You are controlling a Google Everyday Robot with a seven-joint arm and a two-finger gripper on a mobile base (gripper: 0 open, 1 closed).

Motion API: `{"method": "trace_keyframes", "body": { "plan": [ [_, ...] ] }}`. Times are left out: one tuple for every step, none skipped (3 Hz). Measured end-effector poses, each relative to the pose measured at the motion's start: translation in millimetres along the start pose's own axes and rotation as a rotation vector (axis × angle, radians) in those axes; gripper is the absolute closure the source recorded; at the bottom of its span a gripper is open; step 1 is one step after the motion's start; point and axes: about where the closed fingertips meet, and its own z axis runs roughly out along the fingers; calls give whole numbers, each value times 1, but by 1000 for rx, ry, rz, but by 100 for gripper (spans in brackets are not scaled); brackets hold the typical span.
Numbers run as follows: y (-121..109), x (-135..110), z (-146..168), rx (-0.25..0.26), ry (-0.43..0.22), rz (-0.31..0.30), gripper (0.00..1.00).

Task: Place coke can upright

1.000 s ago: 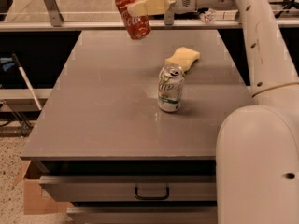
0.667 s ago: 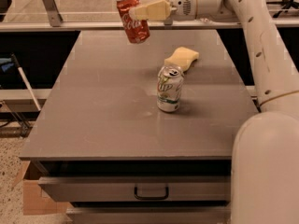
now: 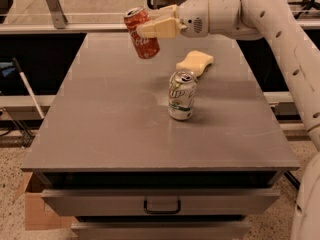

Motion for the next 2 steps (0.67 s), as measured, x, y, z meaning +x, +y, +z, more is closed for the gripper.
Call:
{"method": "trace_keyframes", "body": {
  "plan": [
    [7,5,0,13,7,-23,100],
    [5,21,10,-47,-115,30,100]
  ]
}}
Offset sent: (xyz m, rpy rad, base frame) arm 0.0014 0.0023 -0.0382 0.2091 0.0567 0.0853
